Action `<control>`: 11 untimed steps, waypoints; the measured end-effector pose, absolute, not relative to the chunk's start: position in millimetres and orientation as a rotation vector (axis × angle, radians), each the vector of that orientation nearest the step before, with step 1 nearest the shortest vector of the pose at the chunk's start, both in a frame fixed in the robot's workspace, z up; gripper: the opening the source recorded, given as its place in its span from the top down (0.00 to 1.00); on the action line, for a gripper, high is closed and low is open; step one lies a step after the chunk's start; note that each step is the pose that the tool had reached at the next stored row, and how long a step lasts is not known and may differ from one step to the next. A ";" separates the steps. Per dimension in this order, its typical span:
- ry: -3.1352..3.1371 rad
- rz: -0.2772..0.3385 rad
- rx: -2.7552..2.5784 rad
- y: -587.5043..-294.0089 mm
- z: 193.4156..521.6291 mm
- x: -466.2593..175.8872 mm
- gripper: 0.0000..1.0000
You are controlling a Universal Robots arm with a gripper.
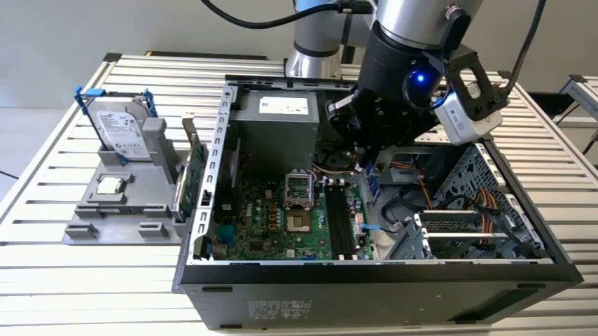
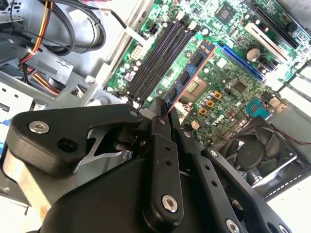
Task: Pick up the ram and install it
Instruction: 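Insert the ram into the slot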
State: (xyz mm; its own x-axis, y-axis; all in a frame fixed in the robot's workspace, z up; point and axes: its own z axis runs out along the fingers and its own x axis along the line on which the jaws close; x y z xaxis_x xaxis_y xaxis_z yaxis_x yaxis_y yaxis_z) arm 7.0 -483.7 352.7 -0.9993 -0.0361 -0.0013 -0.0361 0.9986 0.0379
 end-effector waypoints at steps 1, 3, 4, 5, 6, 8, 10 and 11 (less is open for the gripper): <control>3.140 0.059 -0.057 -483.7 352.4 7.0 1.00; 3.140 0.059 -0.057 -483.7 351.7 7.0 1.00; 3.140 0.059 -0.057 -483.7 351.3 7.0 1.00; 3.140 0.059 -0.057 -483.7 351.0 7.1 1.00; 3.140 0.058 -0.057 -483.7 350.7 7.1 1.00; 3.140 0.058 -0.057 -483.7 349.9 7.1 1.00; 3.140 0.058 -0.057 -483.7 349.1 7.1 1.00; 3.140 0.058 -0.057 -483.7 348.7 7.1 1.00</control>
